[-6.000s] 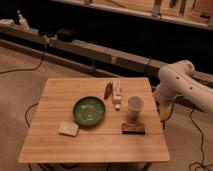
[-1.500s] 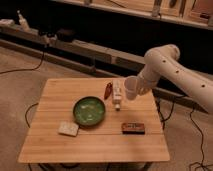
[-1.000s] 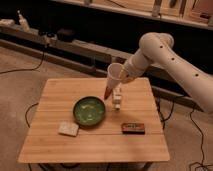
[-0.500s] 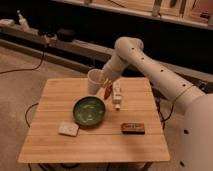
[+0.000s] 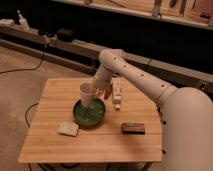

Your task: Place the ceramic cup in the ceramic bowl

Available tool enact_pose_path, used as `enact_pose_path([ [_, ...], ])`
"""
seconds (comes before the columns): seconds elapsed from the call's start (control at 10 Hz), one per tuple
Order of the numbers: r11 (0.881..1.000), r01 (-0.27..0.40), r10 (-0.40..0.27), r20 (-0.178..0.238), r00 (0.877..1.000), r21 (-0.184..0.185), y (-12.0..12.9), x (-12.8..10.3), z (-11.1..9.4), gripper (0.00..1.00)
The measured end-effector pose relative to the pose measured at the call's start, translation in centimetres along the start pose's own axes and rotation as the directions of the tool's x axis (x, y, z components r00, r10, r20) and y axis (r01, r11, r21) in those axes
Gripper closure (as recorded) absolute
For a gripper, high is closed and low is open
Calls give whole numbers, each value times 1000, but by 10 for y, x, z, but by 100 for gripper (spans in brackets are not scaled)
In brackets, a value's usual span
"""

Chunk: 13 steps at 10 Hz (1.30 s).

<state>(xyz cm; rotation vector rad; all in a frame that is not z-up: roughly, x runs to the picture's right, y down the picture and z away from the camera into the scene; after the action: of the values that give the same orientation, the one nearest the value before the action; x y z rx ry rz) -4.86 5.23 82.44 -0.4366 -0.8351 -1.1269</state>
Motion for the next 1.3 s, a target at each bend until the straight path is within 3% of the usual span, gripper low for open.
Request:
enact_pose_path([
  [0.3, 998, 5, -3, 35, 999, -63, 7, -11, 35, 46],
  [0.6, 993, -30, 32, 10, 999, -110, 19, -4, 42, 20],
  [0.9, 990, -30, 28, -13, 1000, -139, 23, -6, 42, 20],
  [1.3, 993, -21, 15, -47, 999, -119, 17, -12, 22, 20],
])
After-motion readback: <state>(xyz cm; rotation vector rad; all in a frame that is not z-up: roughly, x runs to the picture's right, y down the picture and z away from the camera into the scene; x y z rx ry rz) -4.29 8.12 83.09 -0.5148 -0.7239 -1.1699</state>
